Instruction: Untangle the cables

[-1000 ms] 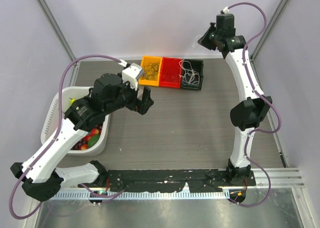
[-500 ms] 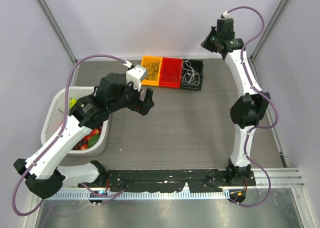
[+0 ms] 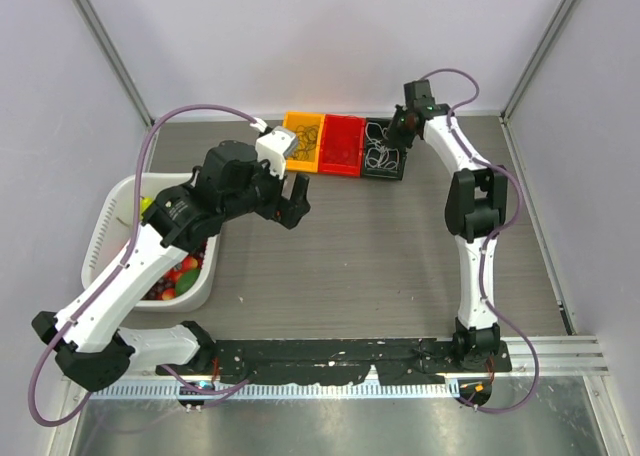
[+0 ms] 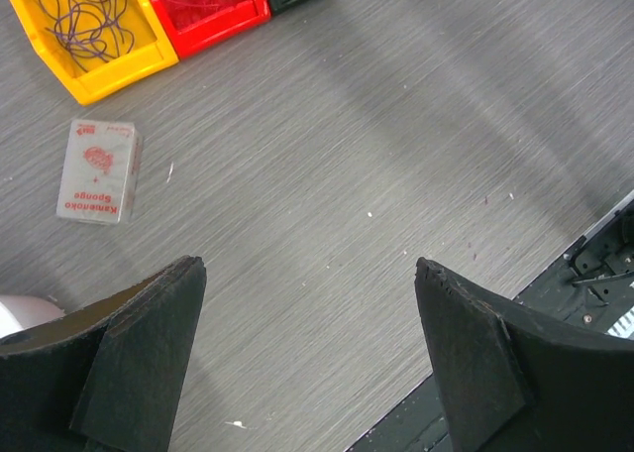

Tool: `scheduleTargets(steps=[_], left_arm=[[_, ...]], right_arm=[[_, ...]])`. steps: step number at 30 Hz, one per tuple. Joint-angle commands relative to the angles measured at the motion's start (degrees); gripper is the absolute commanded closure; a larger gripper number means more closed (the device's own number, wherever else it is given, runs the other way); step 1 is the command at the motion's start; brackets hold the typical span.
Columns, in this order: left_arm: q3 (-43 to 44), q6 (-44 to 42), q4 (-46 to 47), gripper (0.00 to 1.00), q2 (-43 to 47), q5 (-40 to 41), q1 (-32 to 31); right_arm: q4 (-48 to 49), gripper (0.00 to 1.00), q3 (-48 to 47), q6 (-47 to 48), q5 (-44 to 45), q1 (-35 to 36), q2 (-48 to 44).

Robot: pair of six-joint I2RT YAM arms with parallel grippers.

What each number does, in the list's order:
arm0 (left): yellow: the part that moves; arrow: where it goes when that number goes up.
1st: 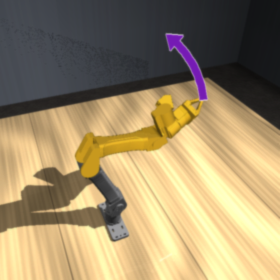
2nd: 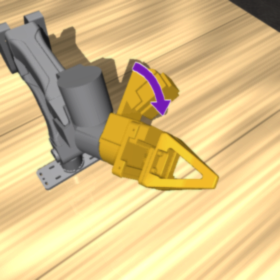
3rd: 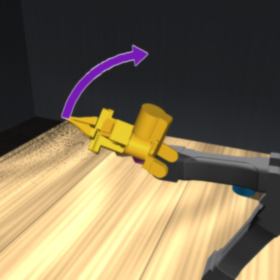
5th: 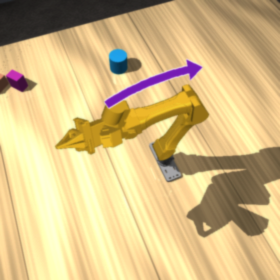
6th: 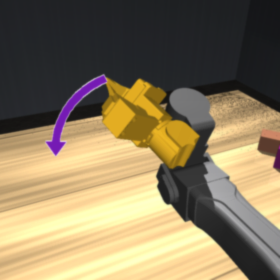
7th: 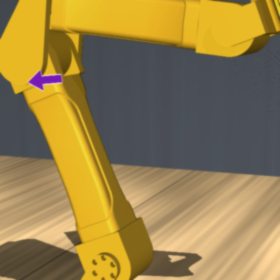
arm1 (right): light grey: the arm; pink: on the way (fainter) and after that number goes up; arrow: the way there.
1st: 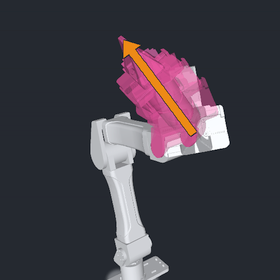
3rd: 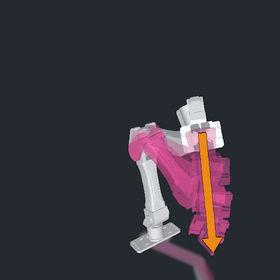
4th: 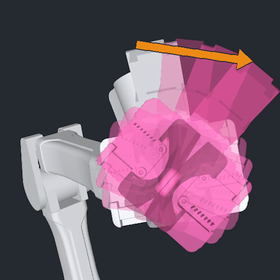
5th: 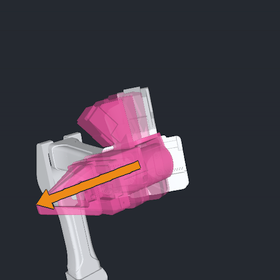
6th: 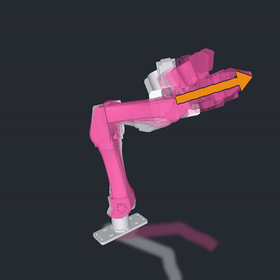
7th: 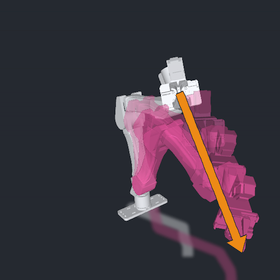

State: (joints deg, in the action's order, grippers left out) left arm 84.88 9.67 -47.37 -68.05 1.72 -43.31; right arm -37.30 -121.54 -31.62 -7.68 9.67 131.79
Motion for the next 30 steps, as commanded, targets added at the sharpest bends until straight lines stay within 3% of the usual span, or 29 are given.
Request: scheduleTargets(steps=[1, 9, 12, 18, 24, 26, 30], left_arm=[[3.3, 1.9, -0.2, 0.10, -0.6, -3.2, 0.2], [3.7, 2.6, 0.0, 0.09, -0.6, -2.2, 0.2], [4.1, 4.1, 1.1, 0.09, -1.1, -2.2, 0.2], [3.9, 9.7, 3.8, 0.09, -2.7, -2.8, 0.2], [-0.9, 19.4, 7.2, 0.06, -1.5, 1.4, 0.2], [-4.1, 24.1, 9.5, 0.01, -0.2, 1.2, 0.2], [-12.7, 32.6, 17.7, 0.00, 4.8, 0.7, 0.2]], right_arm=[[-1.9, 0.99, -2.4, 1.4, -0.8, 1.3, 1.4], [-11.7, 0.70, -8.5, 2.0, 0.5, 1.5, 0.3], [-13.6, 0.51, -5.7, 4.0, 2.6, 2.3, -4.0], [-15.4, 0.43, 3.9, 7.0, 6.4, 3.1, -14.5], [-11.1, 0.41, 21.8, 8.8, 7.5, 7.3, -30.7], [-6.3, 0.38, 30.4, 9.0, 9.9, 9.9, -37.8], [3.4, 0.27, 49.2, 8.3, 10.3, 13.4, -54.3]])
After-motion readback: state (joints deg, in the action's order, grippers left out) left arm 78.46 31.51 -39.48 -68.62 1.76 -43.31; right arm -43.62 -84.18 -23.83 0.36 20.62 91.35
